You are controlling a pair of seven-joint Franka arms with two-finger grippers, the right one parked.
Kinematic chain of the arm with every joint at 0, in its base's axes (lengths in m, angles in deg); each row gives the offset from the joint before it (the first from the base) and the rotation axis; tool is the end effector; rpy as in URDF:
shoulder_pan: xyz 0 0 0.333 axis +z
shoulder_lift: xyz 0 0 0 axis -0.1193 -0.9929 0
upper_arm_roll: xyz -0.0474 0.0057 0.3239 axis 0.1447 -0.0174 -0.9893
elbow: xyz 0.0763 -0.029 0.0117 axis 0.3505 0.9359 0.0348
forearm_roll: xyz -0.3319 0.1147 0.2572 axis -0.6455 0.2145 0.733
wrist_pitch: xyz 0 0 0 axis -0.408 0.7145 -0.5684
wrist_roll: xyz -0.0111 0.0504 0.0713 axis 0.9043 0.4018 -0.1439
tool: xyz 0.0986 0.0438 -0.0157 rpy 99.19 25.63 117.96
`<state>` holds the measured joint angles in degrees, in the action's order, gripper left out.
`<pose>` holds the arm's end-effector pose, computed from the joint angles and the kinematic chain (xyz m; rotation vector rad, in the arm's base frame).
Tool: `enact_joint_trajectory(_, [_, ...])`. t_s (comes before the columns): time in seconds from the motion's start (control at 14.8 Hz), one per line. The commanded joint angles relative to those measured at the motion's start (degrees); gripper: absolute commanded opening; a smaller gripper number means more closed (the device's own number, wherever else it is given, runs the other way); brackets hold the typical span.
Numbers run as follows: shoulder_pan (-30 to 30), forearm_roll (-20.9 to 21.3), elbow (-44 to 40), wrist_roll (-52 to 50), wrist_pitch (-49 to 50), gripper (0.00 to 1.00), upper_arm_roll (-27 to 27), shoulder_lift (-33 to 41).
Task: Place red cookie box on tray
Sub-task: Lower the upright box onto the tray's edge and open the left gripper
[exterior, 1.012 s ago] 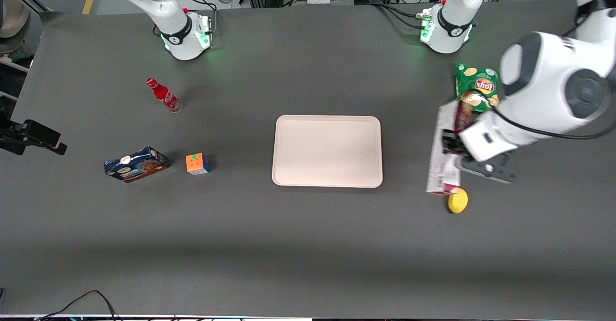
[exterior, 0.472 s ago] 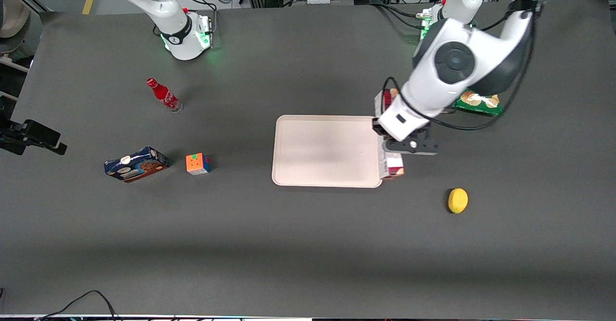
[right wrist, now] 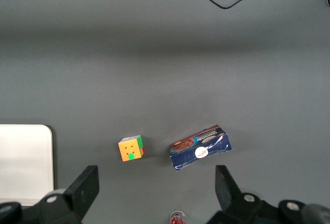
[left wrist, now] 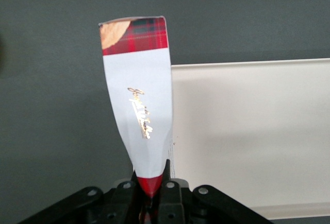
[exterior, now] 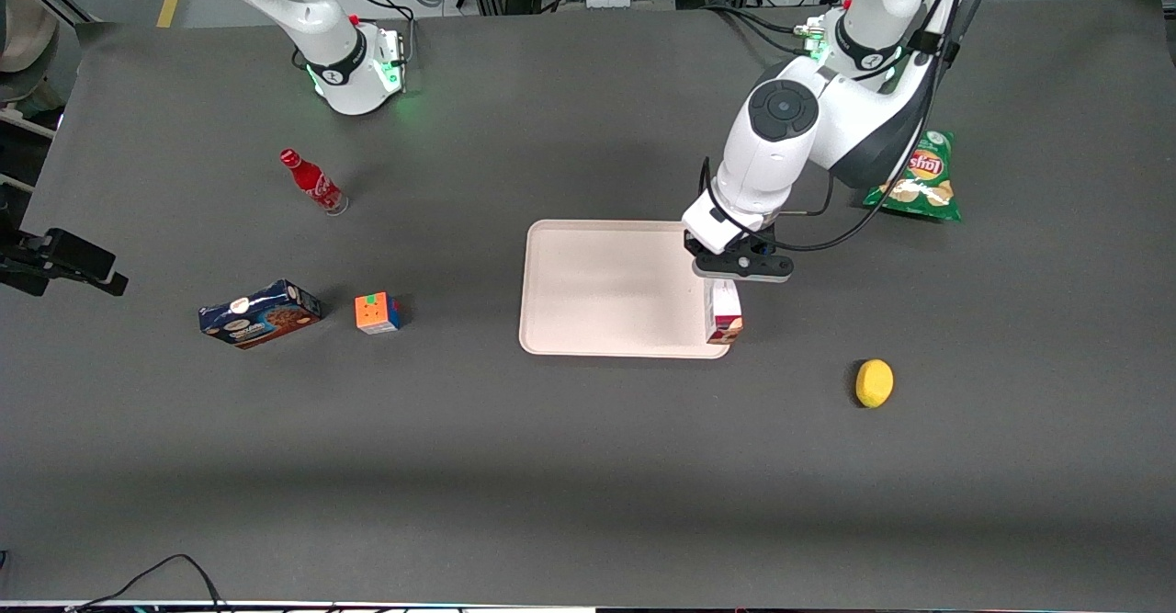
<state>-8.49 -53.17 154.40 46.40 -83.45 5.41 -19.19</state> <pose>0.5128 -0.3478 0.3311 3.0877 -0.1078 0.1636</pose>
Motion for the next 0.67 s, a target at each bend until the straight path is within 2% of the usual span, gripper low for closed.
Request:
enact_joint_trajectory(0.0, [0.14, 1.56, 4.21, -2.97, -7.06, 0.0, 0.11, -0.7])
enact_joint_trajectory(0.27, [-0.04, 4.89, 6.58, -7.27, -13.3, 0.0, 0.11, -4.03])
enact_joint_trajectory(0.61, [-0.74, 9.9, 6.76, -10.88, -15.95, 0.0, 0.11, -7.73])
